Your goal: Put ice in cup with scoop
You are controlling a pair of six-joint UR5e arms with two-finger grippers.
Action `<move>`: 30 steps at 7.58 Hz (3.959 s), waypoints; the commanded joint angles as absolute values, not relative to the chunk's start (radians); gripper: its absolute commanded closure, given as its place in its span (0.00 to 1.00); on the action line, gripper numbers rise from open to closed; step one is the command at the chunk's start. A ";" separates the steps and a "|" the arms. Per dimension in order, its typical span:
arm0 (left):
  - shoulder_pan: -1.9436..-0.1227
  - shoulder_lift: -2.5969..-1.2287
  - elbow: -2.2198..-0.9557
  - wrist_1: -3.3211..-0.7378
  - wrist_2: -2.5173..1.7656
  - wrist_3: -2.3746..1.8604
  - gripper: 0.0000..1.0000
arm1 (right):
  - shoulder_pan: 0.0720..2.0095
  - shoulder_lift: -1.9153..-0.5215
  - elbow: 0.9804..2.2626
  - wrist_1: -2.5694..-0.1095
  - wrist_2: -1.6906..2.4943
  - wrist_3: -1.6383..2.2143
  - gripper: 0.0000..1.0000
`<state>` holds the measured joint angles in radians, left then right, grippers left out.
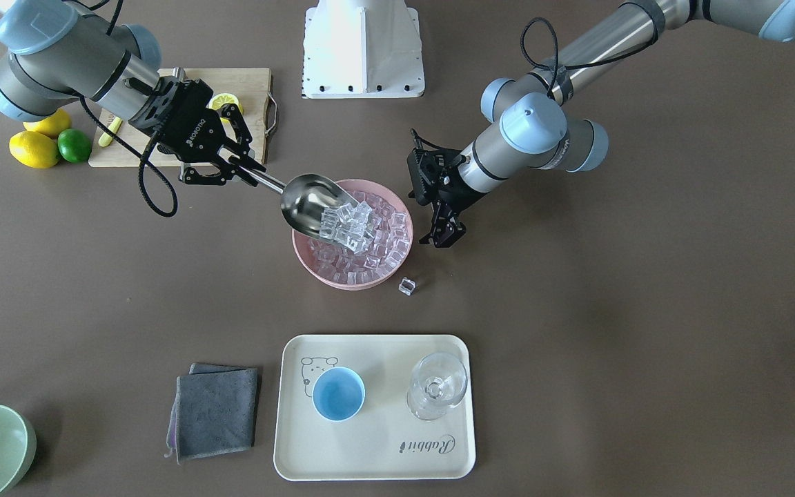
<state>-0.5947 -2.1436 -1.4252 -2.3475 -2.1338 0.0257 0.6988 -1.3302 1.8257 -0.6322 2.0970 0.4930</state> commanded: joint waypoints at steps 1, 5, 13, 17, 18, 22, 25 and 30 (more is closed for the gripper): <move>-0.595 -2.144 -1.437 -2.335 -2.135 0.026 0.01 | 0.771 -1.325 1.827 -0.638 2.095 0.538 1.00; -0.618 -2.094 -1.643 -1.948 -2.129 0.224 0.01 | 0.853 -1.215 1.821 -0.886 2.034 0.525 1.00; -0.652 -2.099 -1.779 -1.506 -1.979 0.220 0.01 | 0.877 -1.058 1.674 -1.049 2.018 0.499 1.00; -0.769 -2.002 -1.810 -1.520 -1.990 0.002 0.01 | 0.917 -0.930 1.674 -1.441 2.135 0.326 1.00; -0.834 -1.956 -1.806 -1.528 -2.014 0.003 0.01 | 0.917 -0.902 1.666 -1.491 2.141 0.307 1.00; -1.156 -1.798 -1.637 -1.735 -2.276 0.008 0.01 | 0.962 -0.873 1.670 -1.572 2.193 0.255 1.00; -1.409 -1.691 -1.609 -1.706 -2.331 0.008 0.01 | 1.043 -1.122 1.866 -1.588 2.204 0.258 1.00; -1.522 -1.603 -1.528 -1.713 -2.335 0.096 0.01 | 1.265 -1.607 2.034 -1.525 2.210 0.230 1.00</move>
